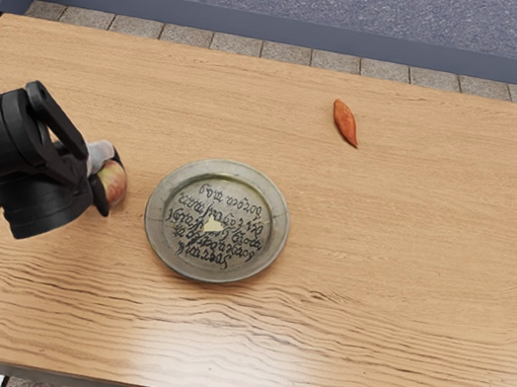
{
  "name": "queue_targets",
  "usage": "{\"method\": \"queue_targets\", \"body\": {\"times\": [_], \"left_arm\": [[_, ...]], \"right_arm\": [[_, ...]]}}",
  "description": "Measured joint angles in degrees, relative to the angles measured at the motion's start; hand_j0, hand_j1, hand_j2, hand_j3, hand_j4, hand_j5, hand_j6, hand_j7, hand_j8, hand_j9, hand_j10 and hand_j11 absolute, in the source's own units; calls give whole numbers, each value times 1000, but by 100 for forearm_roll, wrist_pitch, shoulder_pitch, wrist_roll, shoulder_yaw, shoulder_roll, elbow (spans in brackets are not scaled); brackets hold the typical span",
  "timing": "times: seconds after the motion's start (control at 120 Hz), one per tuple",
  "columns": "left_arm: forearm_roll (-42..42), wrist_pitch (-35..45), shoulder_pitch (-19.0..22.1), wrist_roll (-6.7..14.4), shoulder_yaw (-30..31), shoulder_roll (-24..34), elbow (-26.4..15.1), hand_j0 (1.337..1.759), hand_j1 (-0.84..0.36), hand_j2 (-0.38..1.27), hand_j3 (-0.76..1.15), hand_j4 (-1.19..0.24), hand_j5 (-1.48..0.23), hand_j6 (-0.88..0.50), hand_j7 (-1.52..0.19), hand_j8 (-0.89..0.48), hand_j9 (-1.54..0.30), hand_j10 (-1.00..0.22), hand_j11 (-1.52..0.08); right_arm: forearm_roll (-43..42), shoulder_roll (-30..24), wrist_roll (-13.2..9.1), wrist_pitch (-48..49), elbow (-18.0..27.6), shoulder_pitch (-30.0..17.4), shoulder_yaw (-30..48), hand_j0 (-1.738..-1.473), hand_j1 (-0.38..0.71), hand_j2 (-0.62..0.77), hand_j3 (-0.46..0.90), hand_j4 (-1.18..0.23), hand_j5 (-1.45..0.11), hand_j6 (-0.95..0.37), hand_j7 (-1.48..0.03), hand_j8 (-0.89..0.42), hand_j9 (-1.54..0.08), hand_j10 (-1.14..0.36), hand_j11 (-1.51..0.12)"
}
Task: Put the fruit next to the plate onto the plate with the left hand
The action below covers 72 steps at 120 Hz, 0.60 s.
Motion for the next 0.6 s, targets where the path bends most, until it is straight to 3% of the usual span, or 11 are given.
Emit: {"method": "queue_targets", "body": {"times": [0.15, 0.292, 0.367, 0.6], "left_arm": [[-89, -470, -430, 2, 19, 303, -20, 1645, -309, 280, 0, -193, -1127, -54, -1123, -100, -1145, -754, -1121], [-147, -1240, -1186, 48, 71, 1406, -88, 1646, -241, 322, 0, -278, -1148, -106, -1160, -141, -1190, -824, -1155], [-156, -1657, -1415, 64, -12, 1811, -101, 1647, -199, 259, 0, -318, -1139, -140, -1154, -172, -1190, -847, -1147], [-134, -2314, -1343, 174, -1321, 1789, -70, 1648, -123, 187, 0, -399, -1107, -218, -1137, -244, -1176, -880, -1123]], "right_arm": [[0, 0, 0, 1, 0, 0, 0, -1658, -335, -2, 0, -12, -15, -12, -15, -12, -15, -12, -15], [0, 0, 0, 0, 0, 0, 1, -1658, -335, -2, 0, -12, -15, -12, -15, -12, -15, -12, -15], [0, 0, 0, 0, 0, 0, 0, -1658, -335, -2, 0, -12, -15, -12, -15, -12, -15, -12, -15], [0, 0, 0, 0, 0, 0, 1, -1658, -335, -2, 0, -12, -15, -12, -15, -12, -15, -12, -15]]}}
